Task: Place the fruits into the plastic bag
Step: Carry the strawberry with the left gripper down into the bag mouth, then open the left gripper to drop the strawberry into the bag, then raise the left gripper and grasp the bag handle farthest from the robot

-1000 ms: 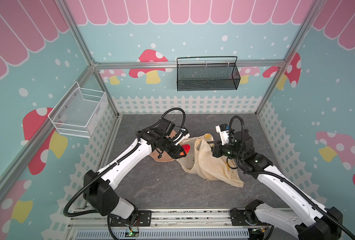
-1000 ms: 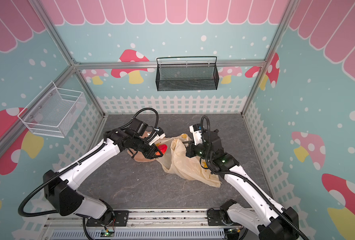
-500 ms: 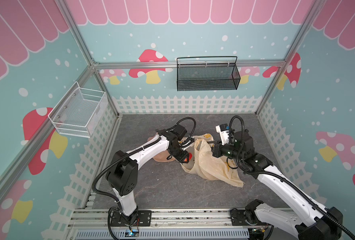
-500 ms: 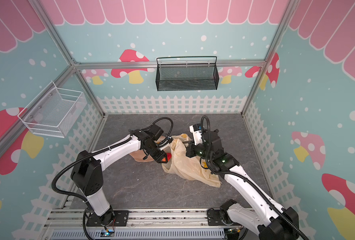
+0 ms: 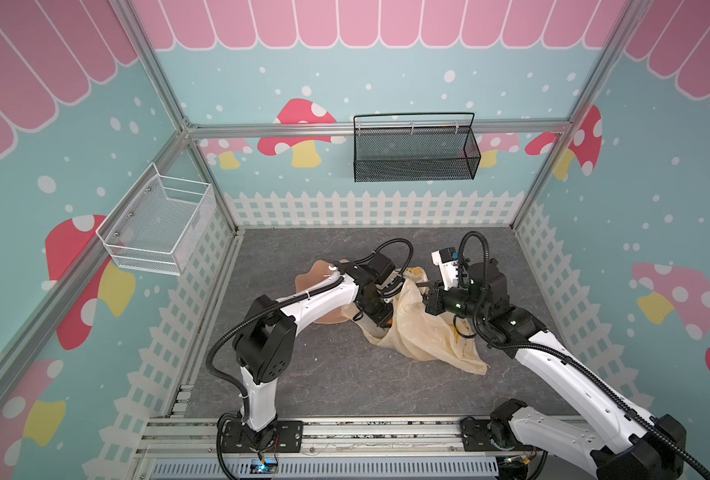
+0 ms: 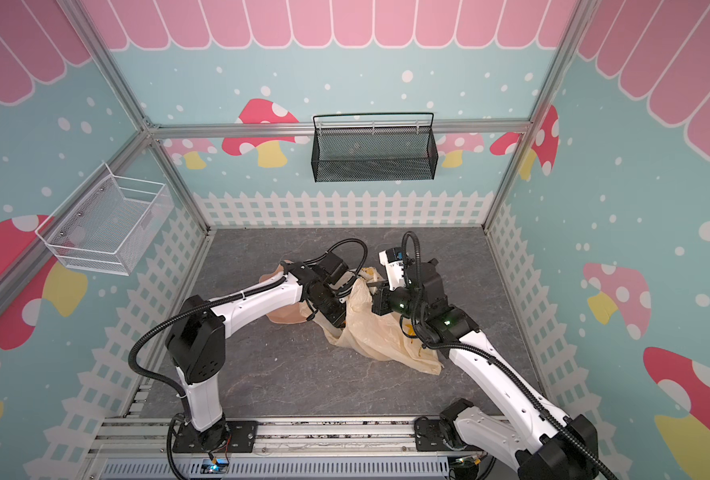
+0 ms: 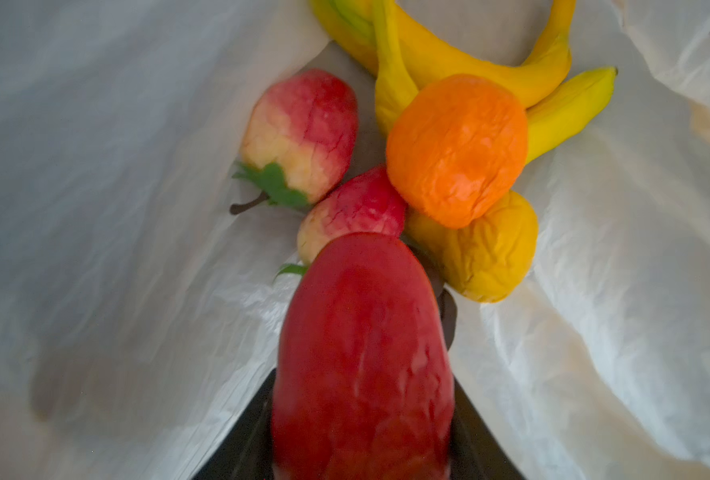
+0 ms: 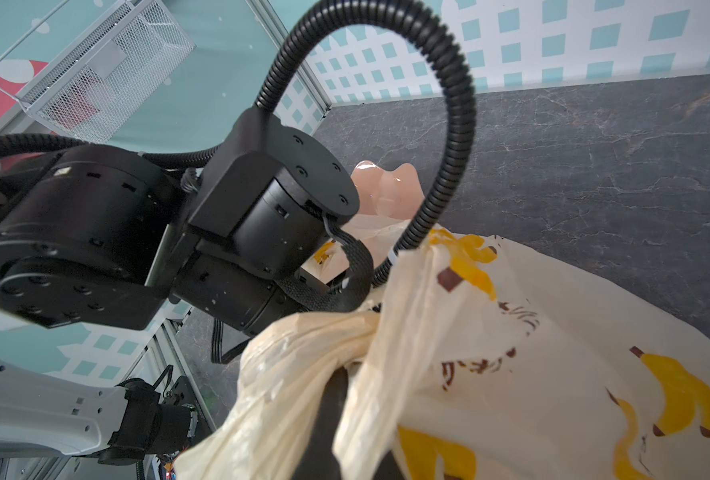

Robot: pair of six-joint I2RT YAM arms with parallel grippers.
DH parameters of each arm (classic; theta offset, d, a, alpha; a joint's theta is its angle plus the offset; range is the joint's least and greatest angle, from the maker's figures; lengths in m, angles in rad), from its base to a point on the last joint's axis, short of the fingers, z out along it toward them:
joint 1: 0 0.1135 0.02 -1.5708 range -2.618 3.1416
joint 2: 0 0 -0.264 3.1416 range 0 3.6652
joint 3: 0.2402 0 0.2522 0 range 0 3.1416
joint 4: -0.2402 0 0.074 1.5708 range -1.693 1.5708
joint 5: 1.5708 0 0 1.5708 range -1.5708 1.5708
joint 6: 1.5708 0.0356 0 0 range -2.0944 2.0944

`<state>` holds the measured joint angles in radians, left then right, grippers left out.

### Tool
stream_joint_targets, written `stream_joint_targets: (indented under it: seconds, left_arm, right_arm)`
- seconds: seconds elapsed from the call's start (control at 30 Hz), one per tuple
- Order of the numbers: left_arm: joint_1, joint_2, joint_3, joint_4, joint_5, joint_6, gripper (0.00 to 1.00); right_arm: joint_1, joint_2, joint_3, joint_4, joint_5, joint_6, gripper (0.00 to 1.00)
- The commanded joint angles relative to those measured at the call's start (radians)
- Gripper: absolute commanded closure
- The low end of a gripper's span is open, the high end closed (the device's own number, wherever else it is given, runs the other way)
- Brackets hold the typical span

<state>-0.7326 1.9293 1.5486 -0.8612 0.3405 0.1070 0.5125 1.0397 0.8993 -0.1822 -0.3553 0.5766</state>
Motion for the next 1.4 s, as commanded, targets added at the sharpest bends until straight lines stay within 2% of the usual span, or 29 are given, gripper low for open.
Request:
stream_joint_targets:
  seconds: [0.0, 0.1, 0.23, 0.33, 0.4, 0.6, 0.63, 1.0, 1.2, 1.27, 1.37]
  left_arm:
    - [-0.021, 0.024, 0.031, 0.063, 0.067, -0.058, 0.58]
    - [-0.028, 0.030, 0.027, 0.097, 0.123, -0.093, 0.55]
    - [-0.029, 0.030, 0.014, 0.132, 0.207, -0.126, 0.42]
    - [-0.027, 0.028, 0.001, 0.143, 0.194, -0.137, 0.30]
    - [-0.023, 0.022, -0.002, 0.144, 0.165, -0.150, 0.27]
    - [0.022, -0.064, -0.066, 0.246, 0.216, -0.268, 0.15]
    - [0.029, -0.076, -0.078, 0.266, 0.229, -0.287, 0.02]
    - [0.049, -0.165, -0.123, 0.309, 0.292, -0.350, 0.01]
    - [0.078, -0.220, -0.153, 0.295, 0.292, -0.352, 0.01]
    - [0.080, -0.231, -0.150, 0.256, 0.261, -0.327, 0.01]
    - [0.083, -0.231, -0.123, 0.146, 0.143, -0.292, 0.01]
  right_arm:
    - [0.006, -0.016, 0.000, 0.018, -0.004, 0.003, 1.00]
    - [0.005, -0.015, -0.001, 0.020, -0.004, 0.000, 1.00]
    - [0.006, -0.012, -0.006, 0.025, -0.006, 0.000, 1.00]
    - [0.005, -0.011, -0.008, 0.029, -0.006, -0.001, 1.00]
    - [0.006, -0.012, -0.012, 0.030, -0.006, 0.001, 1.00]
    - [0.006, -0.011, -0.015, 0.030, -0.013, 0.001, 1.00]
    - [0.006, -0.012, -0.015, 0.029, -0.013, 0.002, 1.00]
    - [0.006, -0.020, -0.019, 0.031, -0.005, 0.006, 1.00]
    - [0.006, -0.029, -0.022, 0.029, 0.000, 0.008, 1.00]
    - [0.006, -0.030, -0.021, 0.029, 0.004, 0.007, 1.00]
    - [0.005, -0.030, -0.018, 0.024, 0.008, 0.006, 1.00]
